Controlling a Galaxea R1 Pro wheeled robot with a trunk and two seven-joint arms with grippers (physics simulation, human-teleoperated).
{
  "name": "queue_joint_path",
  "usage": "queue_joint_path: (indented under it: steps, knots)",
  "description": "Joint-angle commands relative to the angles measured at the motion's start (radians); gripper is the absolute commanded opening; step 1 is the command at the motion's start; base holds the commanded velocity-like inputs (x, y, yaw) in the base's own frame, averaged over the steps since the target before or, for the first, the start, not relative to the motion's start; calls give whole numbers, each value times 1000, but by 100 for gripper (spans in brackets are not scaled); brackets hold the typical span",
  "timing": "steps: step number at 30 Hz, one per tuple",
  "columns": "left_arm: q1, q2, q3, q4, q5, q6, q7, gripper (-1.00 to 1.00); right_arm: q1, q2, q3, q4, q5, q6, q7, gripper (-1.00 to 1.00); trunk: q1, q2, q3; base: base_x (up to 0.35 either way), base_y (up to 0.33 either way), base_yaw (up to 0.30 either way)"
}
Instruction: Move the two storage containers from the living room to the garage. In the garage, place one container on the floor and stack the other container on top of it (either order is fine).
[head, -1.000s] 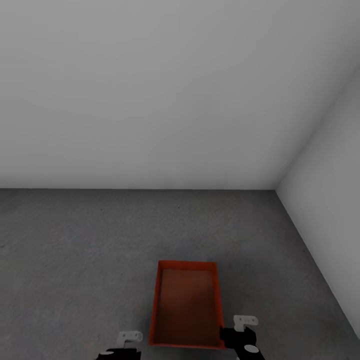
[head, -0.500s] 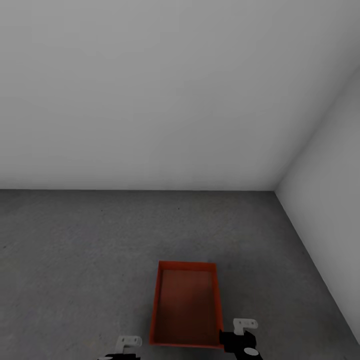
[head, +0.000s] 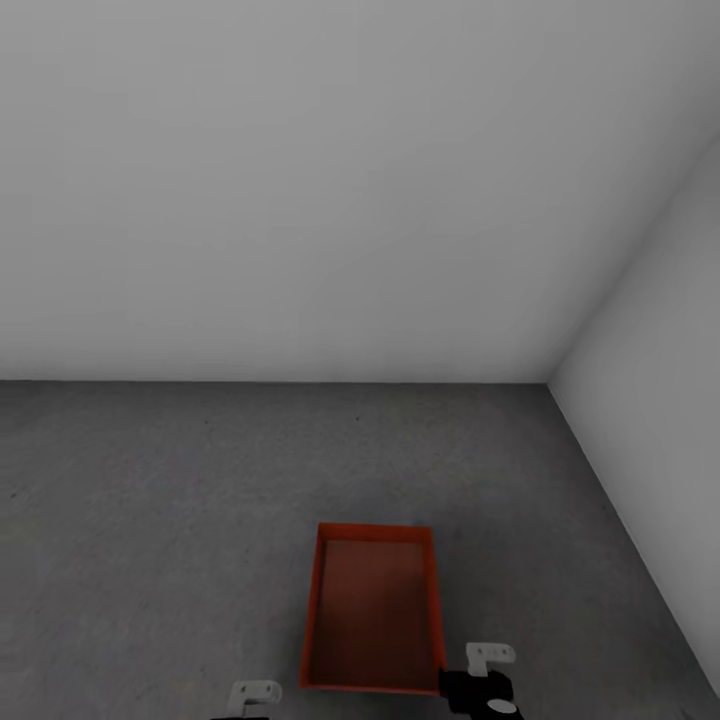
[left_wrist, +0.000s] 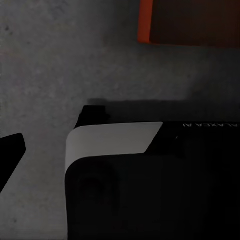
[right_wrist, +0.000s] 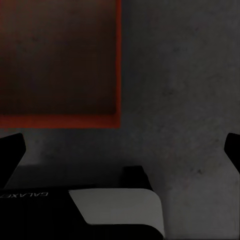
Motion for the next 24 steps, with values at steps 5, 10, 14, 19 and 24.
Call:
queue_joint_path:
  steps: [5, 10, 14, 19, 24]
  knots:
    - [0, 0, -1, 0, 3, 1, 3, 100, -1, 3, -7, 3, 9, 0, -1, 100, -19, 35, 15, 0, 0, 0]
    - [0, 0, -1, 0, 4, 1, 4, 100, -1, 4, -6, 3, 10, 1, -1, 100, -38, 70, 31, 0, 0, 0]
    - [0, 0, -1, 0, 4, 1, 4, 100, -1, 4, -7, 3, 10, 1, 0, 100, -54, 98, 43, 0, 0, 0]
    - [0, 0, -1, 0, 4, 1, 4, 100, -1, -34, -1, 71, 15, 7, 1, 100, -73, 133, 59, 0, 0, 0]
    - [0, 0, -2, 0, 4, 2, 4, 100, -1, -94, 3, 145, 19, 0, 8, 100, -92, 168, 75, 0, 0, 0]
